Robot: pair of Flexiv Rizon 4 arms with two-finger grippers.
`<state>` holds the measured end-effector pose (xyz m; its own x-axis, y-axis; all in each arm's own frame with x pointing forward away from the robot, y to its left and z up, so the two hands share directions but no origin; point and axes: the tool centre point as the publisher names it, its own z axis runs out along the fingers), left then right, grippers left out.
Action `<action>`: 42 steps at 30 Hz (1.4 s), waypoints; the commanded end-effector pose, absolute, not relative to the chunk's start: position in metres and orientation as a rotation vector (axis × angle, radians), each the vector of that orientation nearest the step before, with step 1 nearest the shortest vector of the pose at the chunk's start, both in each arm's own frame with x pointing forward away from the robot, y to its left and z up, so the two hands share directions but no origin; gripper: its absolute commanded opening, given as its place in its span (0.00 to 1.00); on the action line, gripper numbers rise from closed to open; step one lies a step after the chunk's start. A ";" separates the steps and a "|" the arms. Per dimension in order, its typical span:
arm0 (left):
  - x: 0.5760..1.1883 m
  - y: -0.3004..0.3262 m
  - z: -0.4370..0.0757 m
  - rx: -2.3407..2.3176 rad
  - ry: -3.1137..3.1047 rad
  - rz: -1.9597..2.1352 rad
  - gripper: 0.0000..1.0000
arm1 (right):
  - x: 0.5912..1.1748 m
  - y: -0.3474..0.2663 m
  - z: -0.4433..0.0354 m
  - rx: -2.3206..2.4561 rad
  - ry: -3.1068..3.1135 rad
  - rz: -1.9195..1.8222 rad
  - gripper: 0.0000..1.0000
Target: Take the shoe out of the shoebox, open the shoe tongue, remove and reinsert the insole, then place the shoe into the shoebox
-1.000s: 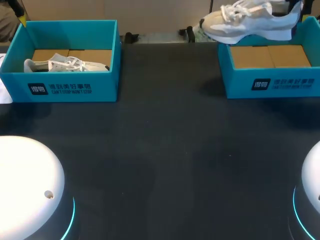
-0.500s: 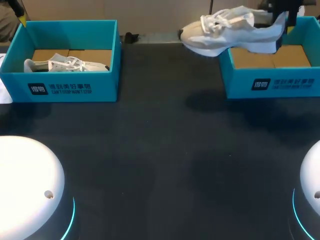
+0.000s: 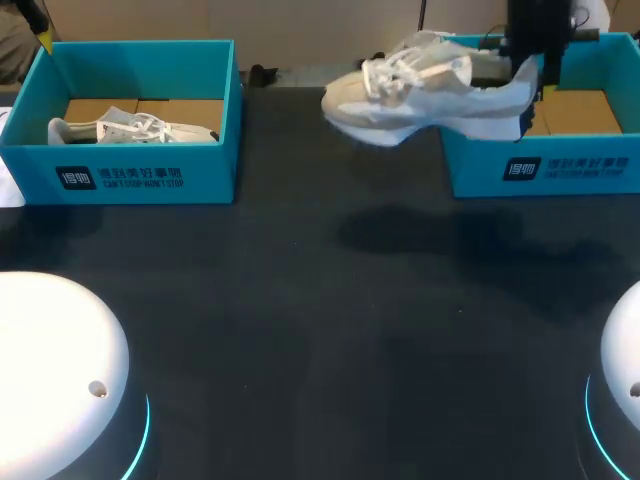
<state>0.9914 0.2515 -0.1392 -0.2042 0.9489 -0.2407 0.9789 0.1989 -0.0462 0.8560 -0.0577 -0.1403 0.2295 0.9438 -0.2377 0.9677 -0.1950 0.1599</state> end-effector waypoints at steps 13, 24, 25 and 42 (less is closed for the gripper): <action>0.991 0.251 -0.139 1.872 2.306 -0.277 1.00 | 0.784 0.005 -0.147 2.207 1.808 -0.204 0.00; 0.991 0.251 -0.139 1.872 2.306 -0.277 1.00 | 0.769 0.011 -0.152 2.198 1.905 -0.215 0.00; 0.991 0.251 -0.139 1.872 2.306 -0.277 1.00 | 0.769 0.011 -0.152 2.198 1.905 -0.215 0.00; 0.991 0.251 -0.139 1.872 2.306 -0.277 1.00 | 0.769 0.011 -0.152 2.198 1.905 -0.215 0.00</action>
<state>0.9914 0.2516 -0.1392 -0.2043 0.9489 -0.2407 0.9789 0.1990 -0.0461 0.7690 0.0115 -0.1534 0.1472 0.9549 -0.2579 0.9885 -0.1327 0.0726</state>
